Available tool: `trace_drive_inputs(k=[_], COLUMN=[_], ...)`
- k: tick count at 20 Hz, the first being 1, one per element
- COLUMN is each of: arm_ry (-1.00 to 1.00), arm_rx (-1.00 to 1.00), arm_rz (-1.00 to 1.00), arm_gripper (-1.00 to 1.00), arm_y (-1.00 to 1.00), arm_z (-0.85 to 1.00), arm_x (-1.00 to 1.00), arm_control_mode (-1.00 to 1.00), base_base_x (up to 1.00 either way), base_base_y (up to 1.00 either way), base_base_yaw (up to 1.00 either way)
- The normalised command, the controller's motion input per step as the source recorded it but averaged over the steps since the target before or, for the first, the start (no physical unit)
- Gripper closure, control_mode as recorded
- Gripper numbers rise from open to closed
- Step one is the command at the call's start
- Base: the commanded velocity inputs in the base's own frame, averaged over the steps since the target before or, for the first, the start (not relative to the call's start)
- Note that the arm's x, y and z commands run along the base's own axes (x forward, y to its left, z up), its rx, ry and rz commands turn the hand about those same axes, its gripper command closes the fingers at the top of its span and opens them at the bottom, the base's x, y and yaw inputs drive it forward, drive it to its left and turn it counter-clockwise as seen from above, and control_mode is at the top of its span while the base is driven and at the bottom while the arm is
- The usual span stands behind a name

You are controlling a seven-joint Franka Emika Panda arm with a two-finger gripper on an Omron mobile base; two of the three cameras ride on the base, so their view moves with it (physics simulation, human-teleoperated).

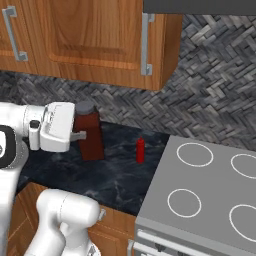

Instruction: Collect the paprika, ketchup, and shaker from the cabinet and place them next to the stove.

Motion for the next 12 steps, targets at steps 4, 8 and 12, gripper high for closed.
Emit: trace_drive_inputs(k=[4, 8, 12], arm_ry=[0.0, 0.0, 0.0], arm_rx=[0.08, 0.07, 0.0], arm_rz=[0.0, 0.0, -0.03], arm_gripper=[1.0, 1.0, 1.0], arm_y=[-0.08, -0.13, -0.02], arm_z=[-0.63, -0.75, -0.77], arm_x=[0.17, 0.26, 0.33], arm_control_mode=[-1.0, -1.0, -1.0], base_base_x=[0.0, 0.0, 0.0], base_base_y=[0.0, 0.0, 0.0], base_base_yaw=[0.0, 0.0, 0.0])
